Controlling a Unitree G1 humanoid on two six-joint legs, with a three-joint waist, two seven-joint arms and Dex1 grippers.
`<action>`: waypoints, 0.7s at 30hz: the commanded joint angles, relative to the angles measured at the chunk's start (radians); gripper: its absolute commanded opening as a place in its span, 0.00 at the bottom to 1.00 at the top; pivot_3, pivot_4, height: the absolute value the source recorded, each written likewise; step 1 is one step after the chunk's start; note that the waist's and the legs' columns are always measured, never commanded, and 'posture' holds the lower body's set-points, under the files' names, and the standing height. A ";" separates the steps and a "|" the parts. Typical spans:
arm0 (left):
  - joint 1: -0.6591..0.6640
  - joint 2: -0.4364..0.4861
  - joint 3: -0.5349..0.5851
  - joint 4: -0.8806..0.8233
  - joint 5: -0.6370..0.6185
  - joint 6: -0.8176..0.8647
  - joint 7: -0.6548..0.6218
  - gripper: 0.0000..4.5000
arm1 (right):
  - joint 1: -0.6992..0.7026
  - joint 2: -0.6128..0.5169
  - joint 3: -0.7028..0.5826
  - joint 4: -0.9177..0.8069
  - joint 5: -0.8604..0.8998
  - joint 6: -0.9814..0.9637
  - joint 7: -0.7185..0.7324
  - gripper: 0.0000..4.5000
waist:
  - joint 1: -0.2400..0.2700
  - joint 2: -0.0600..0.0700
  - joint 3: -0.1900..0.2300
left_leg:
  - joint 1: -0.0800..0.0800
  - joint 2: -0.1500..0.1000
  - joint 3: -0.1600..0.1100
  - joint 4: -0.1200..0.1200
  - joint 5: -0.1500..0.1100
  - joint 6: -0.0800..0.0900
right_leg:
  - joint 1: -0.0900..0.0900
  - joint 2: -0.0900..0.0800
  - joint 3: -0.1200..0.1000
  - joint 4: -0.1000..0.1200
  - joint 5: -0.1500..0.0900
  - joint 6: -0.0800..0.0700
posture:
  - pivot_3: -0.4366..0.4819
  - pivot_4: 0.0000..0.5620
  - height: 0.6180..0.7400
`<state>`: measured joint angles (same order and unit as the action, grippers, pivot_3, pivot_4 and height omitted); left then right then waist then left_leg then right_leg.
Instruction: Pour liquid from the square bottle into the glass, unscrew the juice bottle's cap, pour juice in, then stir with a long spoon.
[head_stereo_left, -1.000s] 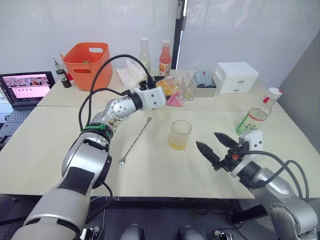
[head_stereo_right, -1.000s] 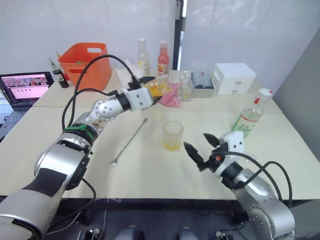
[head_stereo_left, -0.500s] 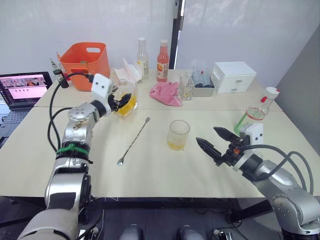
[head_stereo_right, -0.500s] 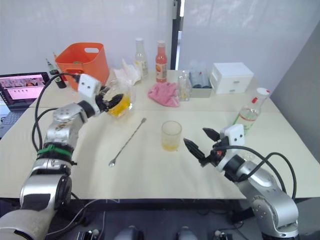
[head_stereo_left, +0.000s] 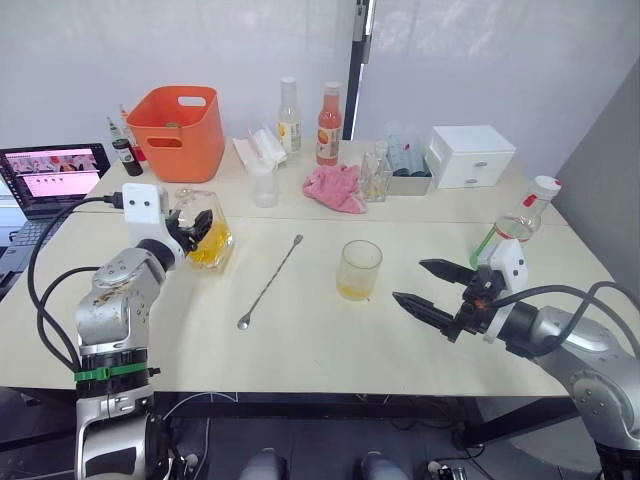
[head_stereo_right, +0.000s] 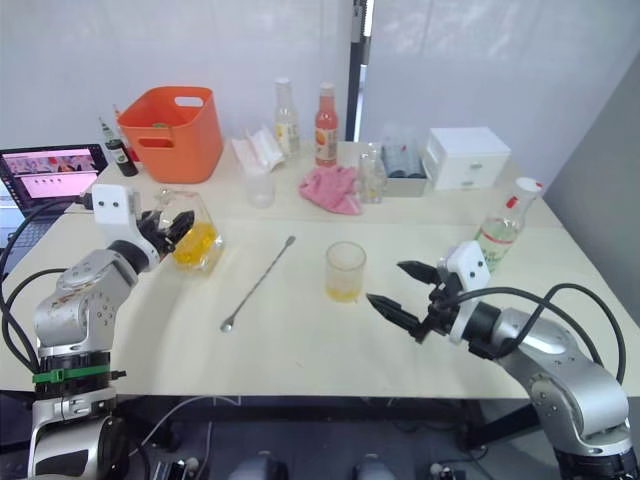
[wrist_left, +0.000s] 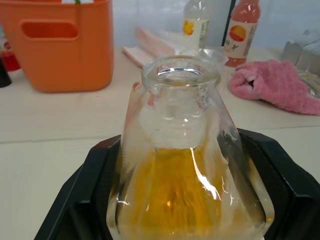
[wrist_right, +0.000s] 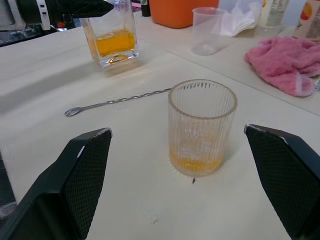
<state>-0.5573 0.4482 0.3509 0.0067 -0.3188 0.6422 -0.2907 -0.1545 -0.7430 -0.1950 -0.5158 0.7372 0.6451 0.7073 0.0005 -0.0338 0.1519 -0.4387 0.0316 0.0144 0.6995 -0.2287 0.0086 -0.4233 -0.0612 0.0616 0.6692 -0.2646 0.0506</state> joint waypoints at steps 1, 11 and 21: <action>-0.006 -0.003 0.026 -0.093 -0.038 -0.026 0.008 0.62 | -0.020 -0.035 -0.032 -0.016 0.038 0.004 0.057 1.00 | 0.003 0.000 0.000 | 0.000 0.000 0.000 0.000 0.000 0.000 | 0.000 0.000 0.000 -0.001 0.000 0.000 | 0.48 0.27 0.79; 0.032 -0.075 0.002 0.004 -0.014 -0.093 0.056 0.62 | -0.030 -0.043 -0.035 -0.020 0.050 0.030 0.049 1.00 | 0.014 0.000 0.000 | 0.002 0.000 0.000 0.000 0.000 0.000 | 0.002 0.000 0.000 -0.002 0.000 0.000 | 0.48 0.27 0.79; 0.022 -0.073 -0.055 0.121 0.045 -0.159 0.072 0.97 | -0.028 -0.028 -0.055 -0.030 0.060 0.050 0.007 1.00 | 0.010 0.000 0.000 | 0.029 0.001 0.010 -0.005 0.000 -0.001 | 0.029 0.000 0.000 -0.007 -0.001 -0.001 | 0.48 0.27 0.79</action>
<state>-0.5240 0.3702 0.2958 0.1373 -0.2805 0.5010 -0.2275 -0.1763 -0.7721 -0.2113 -0.5198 0.7719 0.6921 0.7218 0.0101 -0.0338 0.1517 -0.4101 0.0328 0.0243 0.6948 -0.2287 0.0080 -0.3951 -0.0604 0.0620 0.6626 -0.2655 0.0492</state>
